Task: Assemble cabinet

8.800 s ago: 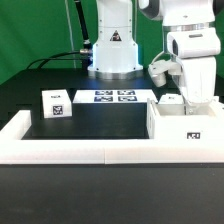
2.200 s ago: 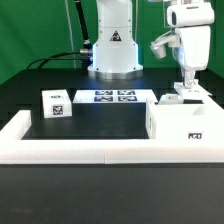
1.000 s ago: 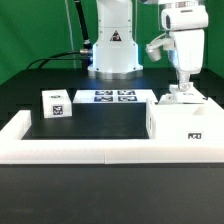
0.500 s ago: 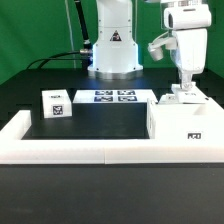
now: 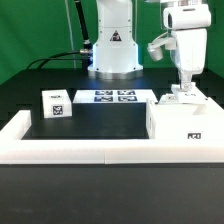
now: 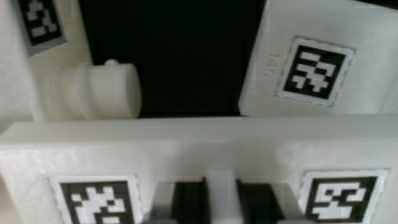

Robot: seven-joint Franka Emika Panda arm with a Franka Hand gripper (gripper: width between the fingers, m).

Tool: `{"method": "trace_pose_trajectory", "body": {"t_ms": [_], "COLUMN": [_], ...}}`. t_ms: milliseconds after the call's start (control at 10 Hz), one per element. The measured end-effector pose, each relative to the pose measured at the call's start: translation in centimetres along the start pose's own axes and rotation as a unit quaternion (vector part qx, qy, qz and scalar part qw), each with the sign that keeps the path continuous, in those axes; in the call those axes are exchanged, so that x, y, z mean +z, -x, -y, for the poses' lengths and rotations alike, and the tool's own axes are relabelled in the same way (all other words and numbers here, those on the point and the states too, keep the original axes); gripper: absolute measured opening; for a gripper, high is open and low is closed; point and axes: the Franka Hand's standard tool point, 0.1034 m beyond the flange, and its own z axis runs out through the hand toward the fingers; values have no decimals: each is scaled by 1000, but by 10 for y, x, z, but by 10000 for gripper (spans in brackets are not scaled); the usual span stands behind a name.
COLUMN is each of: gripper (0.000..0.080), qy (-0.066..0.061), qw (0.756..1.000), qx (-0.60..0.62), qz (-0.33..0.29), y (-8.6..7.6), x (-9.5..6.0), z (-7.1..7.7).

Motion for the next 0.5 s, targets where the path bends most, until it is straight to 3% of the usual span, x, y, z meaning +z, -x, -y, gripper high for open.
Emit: {"method": "trace_pose_trajectory", "body": {"t_ms": [100, 500], "gripper": [70, 71], "qy": [-2, -1], "qw": [1000, 1000], "qx": [-8, -17], "qz": [-1, -3], "y": [1, 0], "x": [3, 3], "z": [0, -31]}}
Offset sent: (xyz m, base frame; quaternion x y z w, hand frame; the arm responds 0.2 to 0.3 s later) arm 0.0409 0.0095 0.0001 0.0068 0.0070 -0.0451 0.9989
